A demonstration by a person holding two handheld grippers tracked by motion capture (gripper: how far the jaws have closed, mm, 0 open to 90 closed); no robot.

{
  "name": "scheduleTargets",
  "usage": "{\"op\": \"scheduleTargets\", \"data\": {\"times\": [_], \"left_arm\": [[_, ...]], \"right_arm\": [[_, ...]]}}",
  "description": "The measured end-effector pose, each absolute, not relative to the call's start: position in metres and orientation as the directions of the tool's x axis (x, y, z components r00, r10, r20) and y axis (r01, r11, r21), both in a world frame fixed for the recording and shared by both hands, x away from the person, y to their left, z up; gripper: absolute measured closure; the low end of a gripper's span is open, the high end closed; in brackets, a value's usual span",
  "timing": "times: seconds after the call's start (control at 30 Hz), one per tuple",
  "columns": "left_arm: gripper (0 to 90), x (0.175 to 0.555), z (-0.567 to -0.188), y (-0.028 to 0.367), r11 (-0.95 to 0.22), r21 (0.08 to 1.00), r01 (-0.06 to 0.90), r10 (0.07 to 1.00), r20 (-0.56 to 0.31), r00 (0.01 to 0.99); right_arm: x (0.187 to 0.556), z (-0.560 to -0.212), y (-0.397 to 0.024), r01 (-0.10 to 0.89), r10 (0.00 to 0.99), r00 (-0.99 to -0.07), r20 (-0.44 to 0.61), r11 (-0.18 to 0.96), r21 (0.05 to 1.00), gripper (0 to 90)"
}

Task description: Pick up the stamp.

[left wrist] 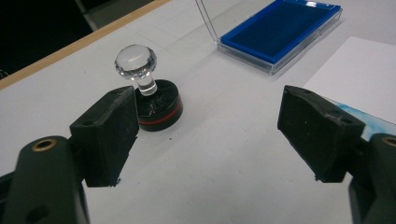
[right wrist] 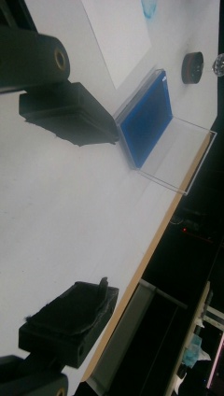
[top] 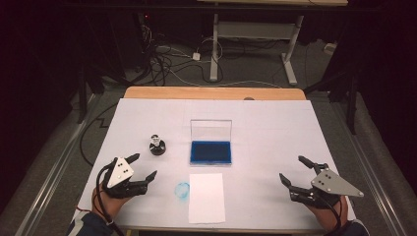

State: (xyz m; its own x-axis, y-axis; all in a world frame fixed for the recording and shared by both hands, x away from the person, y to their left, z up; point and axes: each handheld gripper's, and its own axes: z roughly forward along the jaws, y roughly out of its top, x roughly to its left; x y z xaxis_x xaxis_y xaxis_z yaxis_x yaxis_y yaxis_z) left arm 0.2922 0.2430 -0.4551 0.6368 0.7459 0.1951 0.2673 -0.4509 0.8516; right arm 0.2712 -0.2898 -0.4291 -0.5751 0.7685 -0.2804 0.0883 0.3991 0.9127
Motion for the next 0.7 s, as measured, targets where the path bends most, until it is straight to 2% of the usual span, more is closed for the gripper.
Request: {"op": "scheduleTargets", "data": {"times": [0.33, 0.7], "left_arm": [[19.5, 0.290, -0.454, 0.252, -0.433, 0.859, 0.272, 0.759, 0.185, 0.624], [17.8, 0.312, -0.446, 0.260, -0.417, 0.858, 0.300, 0.772, 0.159, 0.616]], "right_arm": [[0.271, -0.427, -0.284, 0.074, 0.760, -0.577, -0.301, 0.415, 0.907, 21.2], [0.269, -0.429, -0.287, 0.088, 0.769, -0.569, -0.291, 0.409, 0.908, 21.5]]}}
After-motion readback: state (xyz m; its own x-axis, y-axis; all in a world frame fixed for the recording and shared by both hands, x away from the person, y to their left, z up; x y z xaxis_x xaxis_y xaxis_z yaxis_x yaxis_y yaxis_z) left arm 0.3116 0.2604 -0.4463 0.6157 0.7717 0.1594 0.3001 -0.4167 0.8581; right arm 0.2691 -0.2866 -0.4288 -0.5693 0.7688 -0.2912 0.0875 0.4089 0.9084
